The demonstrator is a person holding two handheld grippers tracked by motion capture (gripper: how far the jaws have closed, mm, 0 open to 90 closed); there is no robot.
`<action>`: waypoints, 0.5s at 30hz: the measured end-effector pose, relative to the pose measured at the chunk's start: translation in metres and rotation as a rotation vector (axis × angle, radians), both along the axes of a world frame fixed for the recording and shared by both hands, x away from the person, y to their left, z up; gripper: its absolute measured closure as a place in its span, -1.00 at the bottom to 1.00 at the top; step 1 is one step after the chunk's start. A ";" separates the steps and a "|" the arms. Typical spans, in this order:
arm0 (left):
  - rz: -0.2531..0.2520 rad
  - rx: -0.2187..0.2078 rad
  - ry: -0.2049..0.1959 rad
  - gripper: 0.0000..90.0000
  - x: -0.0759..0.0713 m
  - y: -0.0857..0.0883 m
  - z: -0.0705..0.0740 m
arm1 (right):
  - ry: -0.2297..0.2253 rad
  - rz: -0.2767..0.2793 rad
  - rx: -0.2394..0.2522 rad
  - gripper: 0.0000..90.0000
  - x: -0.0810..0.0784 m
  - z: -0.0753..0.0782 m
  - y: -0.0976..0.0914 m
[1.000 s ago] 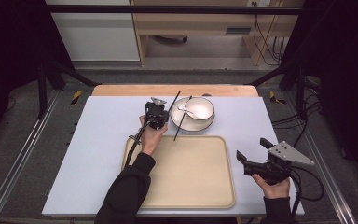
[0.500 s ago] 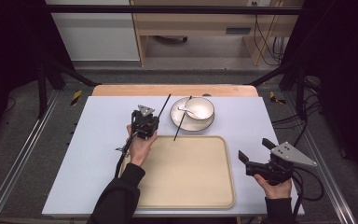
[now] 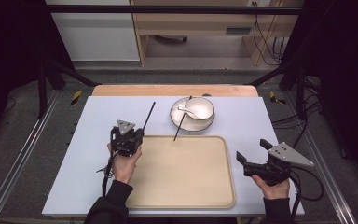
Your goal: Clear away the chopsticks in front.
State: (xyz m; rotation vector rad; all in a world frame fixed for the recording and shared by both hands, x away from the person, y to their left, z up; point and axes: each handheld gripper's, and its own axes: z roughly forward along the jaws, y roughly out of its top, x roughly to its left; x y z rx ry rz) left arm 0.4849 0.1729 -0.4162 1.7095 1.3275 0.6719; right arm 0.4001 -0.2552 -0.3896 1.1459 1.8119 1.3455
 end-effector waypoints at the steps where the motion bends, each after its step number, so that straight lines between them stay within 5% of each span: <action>1: 0.007 -0.005 -0.004 0.89 -0.004 0.002 0.000 | 0.001 0.002 -0.002 -0.90 0.000 0.000 0.001; 15: 0.087 -0.084 -0.043 0.89 -0.062 0.022 -0.020 | 0.003 0.015 -0.008 -0.90 0.000 -0.001 0.007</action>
